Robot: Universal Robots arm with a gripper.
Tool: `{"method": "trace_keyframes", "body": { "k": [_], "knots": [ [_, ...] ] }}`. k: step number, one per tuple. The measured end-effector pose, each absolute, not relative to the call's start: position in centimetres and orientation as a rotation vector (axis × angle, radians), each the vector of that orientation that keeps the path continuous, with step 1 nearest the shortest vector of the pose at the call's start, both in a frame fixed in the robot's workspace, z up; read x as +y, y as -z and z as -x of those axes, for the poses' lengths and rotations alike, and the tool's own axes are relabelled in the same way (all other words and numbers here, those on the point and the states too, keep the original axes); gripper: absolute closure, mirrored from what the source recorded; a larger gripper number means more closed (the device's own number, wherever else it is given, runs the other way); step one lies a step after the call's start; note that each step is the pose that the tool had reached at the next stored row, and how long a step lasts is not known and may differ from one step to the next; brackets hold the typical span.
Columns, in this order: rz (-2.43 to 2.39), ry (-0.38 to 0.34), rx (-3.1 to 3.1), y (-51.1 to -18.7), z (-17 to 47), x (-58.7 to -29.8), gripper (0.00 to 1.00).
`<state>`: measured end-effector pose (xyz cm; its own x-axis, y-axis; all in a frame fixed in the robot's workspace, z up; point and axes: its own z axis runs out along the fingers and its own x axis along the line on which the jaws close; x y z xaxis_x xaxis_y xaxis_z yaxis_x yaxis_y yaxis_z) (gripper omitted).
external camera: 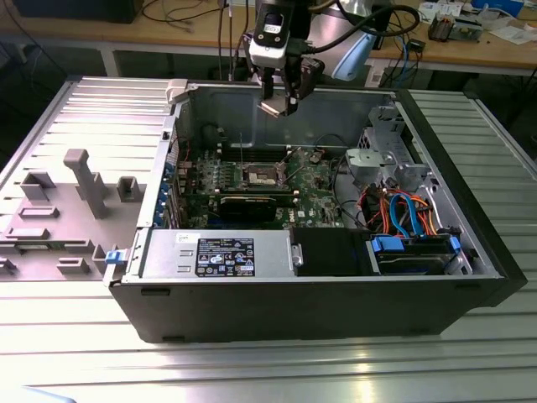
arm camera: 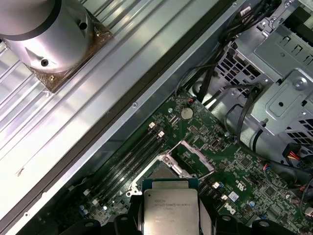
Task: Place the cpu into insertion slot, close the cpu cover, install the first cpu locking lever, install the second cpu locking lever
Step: 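Place the cpu into insertion slot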
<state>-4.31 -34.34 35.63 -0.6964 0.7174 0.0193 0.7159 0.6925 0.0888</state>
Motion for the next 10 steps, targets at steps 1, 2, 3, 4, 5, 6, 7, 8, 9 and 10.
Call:
{"method": "trace_keyframes", "body": {
  "k": [1, 2, 3, 4, 5, 6, 7, 8, 9, 10],
  "knots": [
    [-1.217, -0.140, 2.874, -35.63, 4.31, -34.35, 0.45],
    [-1.217, -0.140, 2.874, -35.63, 4.31, -34.35, 0.45],
    [-1.217, -0.140, 2.874, -35.63, 4.31, -34.35, 0.45],
    [-1.217, -0.140, 2.874, -35.63, 4.31, -34.35, 0.45],
    [-1.217, -0.139, 2.874, -35.63, 4.31, -34.35, 0.45],
    [-1.217, -0.140, 2.874, -35.63, 4.31, -34.35, 0.45],
    [-1.223, -0.139, 2.872, -35.63, 4.31, -34.35, 0.45],
    [-1.237, -0.139, 2.865, -35.61, 4.31, -34.34, 0.45],
    [-1.253, -0.139, 2.858, -35.60, 4.31, -34.35, 0.45],
    [-1.287, -0.139, 2.842, -35.57, 4.31, -34.35, 0.45]
  ]
}}
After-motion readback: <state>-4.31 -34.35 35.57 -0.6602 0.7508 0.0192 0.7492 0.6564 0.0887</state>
